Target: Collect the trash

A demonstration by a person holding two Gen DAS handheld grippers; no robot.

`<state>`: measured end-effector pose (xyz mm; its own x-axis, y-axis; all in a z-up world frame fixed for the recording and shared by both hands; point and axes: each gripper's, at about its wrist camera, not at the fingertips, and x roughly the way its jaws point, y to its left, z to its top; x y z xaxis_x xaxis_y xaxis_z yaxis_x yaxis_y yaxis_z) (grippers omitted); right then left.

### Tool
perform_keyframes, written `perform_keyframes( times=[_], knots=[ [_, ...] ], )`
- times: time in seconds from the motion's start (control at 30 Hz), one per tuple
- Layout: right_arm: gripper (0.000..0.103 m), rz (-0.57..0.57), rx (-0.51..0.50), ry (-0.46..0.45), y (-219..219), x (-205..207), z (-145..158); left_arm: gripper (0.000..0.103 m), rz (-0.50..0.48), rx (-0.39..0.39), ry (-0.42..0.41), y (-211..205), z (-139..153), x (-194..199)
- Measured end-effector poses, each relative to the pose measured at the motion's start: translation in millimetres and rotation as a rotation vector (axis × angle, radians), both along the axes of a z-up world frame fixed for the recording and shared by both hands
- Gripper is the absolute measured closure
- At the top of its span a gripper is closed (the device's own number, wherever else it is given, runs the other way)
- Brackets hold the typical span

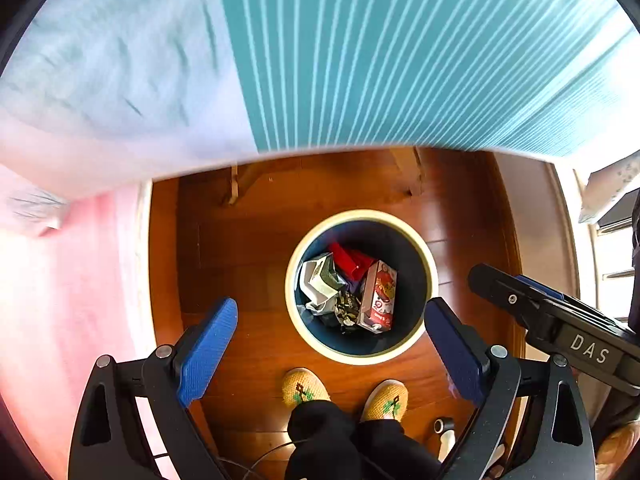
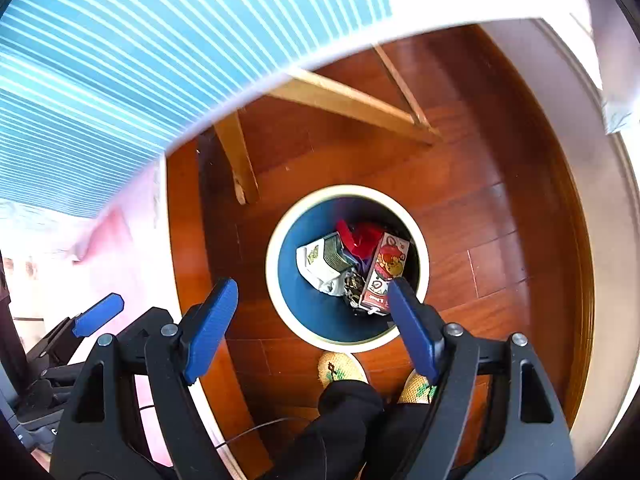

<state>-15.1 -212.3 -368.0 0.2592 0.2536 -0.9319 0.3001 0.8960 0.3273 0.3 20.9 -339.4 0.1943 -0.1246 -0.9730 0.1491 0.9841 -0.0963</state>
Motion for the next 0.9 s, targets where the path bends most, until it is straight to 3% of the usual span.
perform_keyframes(
  times=[0.5, 0.9],
  knots=[
    [0.028, 0.013, -0.062, -0.153, 5, 5, 163, 0.007, 0.027, 0.016, -0.175, -8, 154, -3],
    [0.028, 0.057, -0.137, -0.232, 11, -4, 291, 0.007, 0.102, 0.012, -0.277, -5, 278, -14]
  ],
)
